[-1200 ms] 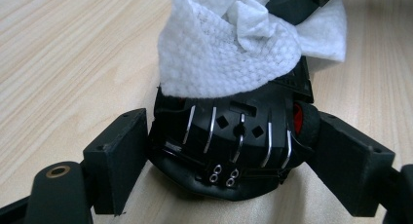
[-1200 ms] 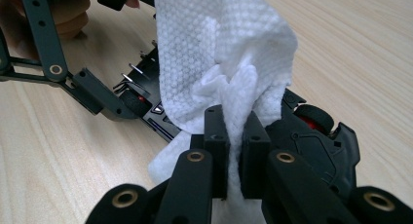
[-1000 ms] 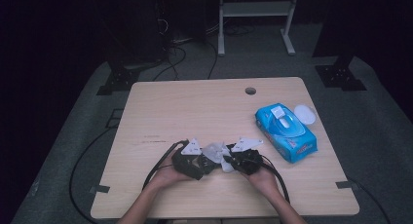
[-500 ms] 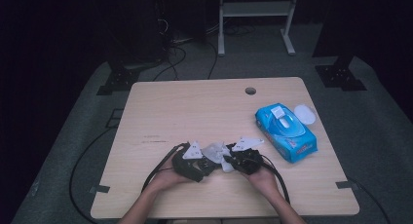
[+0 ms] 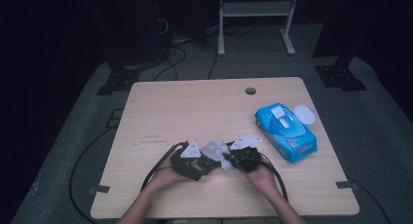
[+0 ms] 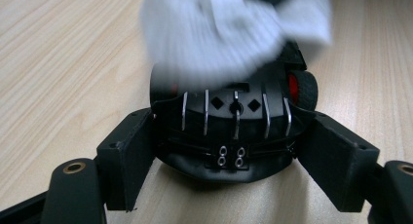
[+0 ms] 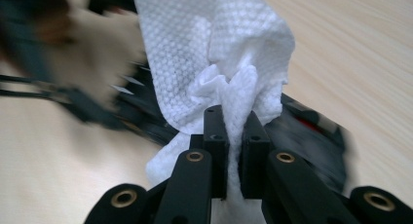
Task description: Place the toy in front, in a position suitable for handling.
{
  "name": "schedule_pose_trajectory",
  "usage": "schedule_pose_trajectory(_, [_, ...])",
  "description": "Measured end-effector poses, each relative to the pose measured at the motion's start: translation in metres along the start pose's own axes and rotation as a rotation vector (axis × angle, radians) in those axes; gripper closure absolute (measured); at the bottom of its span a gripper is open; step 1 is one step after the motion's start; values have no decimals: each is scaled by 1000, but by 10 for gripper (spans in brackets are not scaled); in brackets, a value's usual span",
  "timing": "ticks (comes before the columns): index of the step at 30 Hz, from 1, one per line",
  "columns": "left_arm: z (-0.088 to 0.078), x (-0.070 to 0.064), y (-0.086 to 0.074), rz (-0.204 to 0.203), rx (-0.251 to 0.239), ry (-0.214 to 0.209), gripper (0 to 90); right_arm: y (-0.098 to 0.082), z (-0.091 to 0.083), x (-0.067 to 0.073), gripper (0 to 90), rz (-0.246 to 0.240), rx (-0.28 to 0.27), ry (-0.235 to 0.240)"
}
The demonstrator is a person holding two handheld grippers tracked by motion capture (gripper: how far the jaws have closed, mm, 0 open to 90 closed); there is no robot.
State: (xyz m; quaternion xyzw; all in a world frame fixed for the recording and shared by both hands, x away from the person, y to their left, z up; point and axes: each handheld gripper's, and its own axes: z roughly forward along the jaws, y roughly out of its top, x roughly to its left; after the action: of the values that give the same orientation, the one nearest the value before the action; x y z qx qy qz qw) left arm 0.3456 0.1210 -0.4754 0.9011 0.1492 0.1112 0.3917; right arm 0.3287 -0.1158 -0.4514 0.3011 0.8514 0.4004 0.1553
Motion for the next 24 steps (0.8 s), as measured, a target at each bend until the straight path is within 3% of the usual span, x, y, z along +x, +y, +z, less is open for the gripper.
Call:
schedule_pose_trajectory(2, [0,1,0,-5,-2,-4,241,-7,-5,-14,841,26,11,-52])
schedule_pose_trajectory(4, [0,1,0,-6,-4,-4,241,-12,-8,-24,841,65,8,-59])
schedule_pose_trajectory(7, [1,2,0,-17,-11,-9,241,-14,-9,-29,841,64,15,-76])
schedule_pose_trajectory(14, [0,2,0,-22,-11,-10,240,-12,-8,-21,842,54,8,-54])
schedule_pose_trajectory(21, [1,2,0,-28,-6,-3,235,-3,0,4,842,13,-12,33])
schedule_pose_trajectory(24, [0,3,0,-26,-13,-11,240,-1,-1,0,842,9,-7,29])
